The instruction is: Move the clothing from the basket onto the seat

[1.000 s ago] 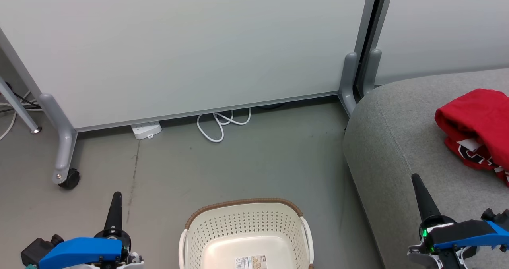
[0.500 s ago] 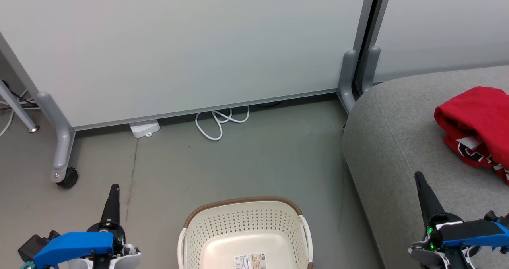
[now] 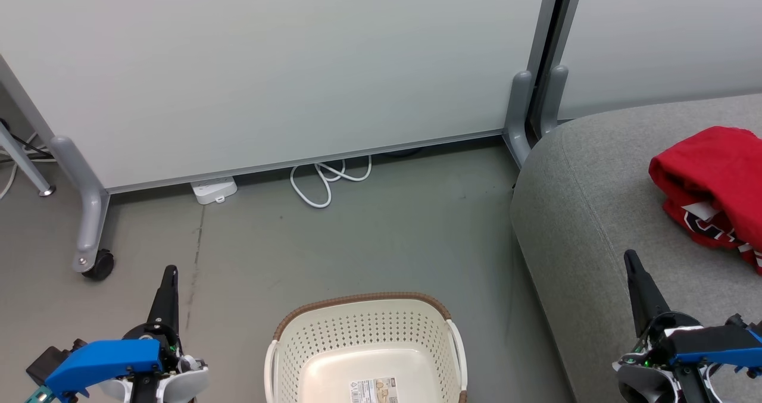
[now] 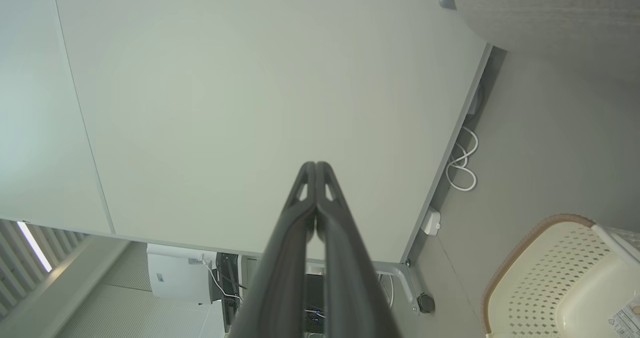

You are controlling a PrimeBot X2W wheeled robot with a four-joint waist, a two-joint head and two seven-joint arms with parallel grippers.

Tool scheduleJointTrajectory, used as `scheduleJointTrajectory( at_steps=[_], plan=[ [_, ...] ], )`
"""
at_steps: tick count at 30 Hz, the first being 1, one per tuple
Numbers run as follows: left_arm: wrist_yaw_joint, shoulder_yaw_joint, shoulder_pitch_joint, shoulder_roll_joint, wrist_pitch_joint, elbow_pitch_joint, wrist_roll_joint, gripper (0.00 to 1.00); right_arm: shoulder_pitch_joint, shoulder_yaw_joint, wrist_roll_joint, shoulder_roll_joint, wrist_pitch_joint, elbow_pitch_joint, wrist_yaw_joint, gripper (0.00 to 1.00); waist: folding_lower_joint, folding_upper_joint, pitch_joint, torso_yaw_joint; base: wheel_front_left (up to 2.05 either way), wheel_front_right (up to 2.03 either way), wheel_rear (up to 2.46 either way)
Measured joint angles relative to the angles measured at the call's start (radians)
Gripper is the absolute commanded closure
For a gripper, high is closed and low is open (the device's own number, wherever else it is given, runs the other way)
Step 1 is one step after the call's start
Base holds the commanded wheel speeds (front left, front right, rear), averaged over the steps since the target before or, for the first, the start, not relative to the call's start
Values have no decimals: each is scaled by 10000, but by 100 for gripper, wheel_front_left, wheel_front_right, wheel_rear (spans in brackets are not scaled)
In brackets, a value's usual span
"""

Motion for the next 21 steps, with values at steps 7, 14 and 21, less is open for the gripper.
scheduleJointTrajectory(
  at_steps=[7,14,21],
  plan=[
    [0,100,-64,-21,125,-38,-399,100,-40,-35,541,-2,86,-2,0,100,0,0,36,-20,0,0,0],
    [0,182,-167,-54,261,-73,-780,100,-58,-69,1049,-4,146,-2,0,100,0,0,73,-41,0,0,0],
    [-2,211,-206,-67,297,-88,-968,100,-65,-88,1289,-4,174,-4,0,100,0,0,89,-51,0,0,0]
  ],
)
